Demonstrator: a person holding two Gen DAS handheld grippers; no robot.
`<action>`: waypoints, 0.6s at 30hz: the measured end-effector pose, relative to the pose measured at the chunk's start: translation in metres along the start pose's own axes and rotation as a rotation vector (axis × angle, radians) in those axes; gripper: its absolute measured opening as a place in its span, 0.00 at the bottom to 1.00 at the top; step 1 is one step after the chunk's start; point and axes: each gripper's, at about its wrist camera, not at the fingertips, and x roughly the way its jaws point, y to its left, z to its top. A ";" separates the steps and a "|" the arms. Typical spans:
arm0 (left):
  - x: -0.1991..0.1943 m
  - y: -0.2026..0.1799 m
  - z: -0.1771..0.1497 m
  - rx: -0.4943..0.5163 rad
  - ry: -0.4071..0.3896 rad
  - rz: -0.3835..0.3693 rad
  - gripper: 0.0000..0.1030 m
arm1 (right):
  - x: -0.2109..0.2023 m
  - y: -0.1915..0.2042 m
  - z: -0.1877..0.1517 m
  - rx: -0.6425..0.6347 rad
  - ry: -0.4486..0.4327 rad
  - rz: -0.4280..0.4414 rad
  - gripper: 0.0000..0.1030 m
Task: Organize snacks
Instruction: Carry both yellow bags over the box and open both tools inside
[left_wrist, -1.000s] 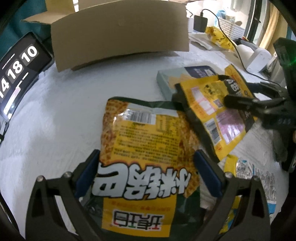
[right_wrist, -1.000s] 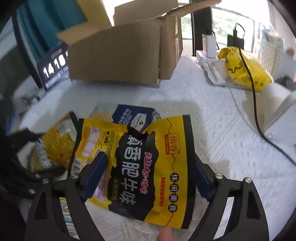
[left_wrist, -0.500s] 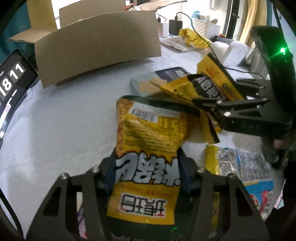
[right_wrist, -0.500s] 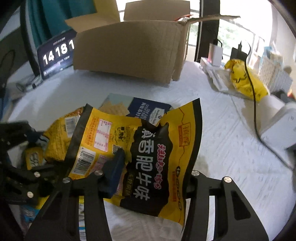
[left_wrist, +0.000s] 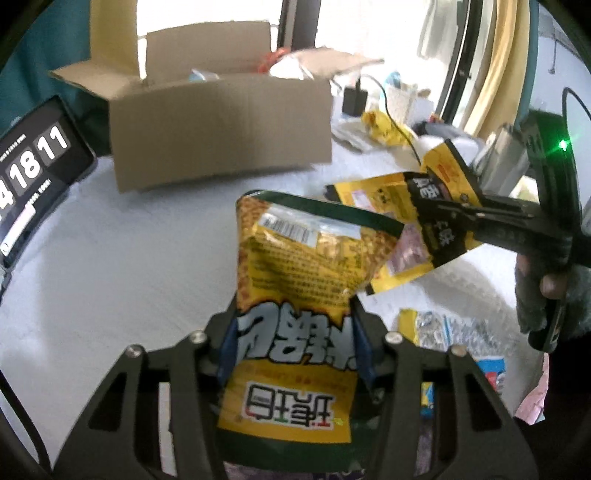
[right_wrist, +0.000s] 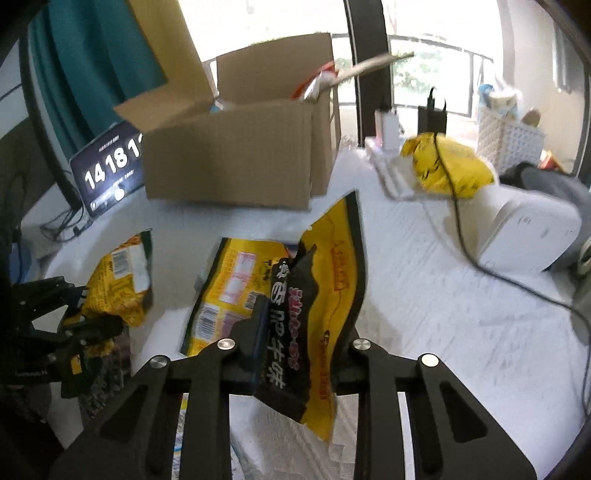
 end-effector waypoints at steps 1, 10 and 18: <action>-0.003 0.002 0.004 0.002 -0.012 0.002 0.50 | -0.004 0.001 0.004 0.002 -0.013 0.000 0.27; -0.032 0.030 0.030 -0.003 -0.107 0.009 0.50 | -0.034 0.011 0.043 -0.008 -0.120 -0.015 0.27; -0.053 0.054 0.058 0.016 -0.193 0.039 0.50 | -0.044 0.018 0.070 -0.033 -0.171 -0.012 0.27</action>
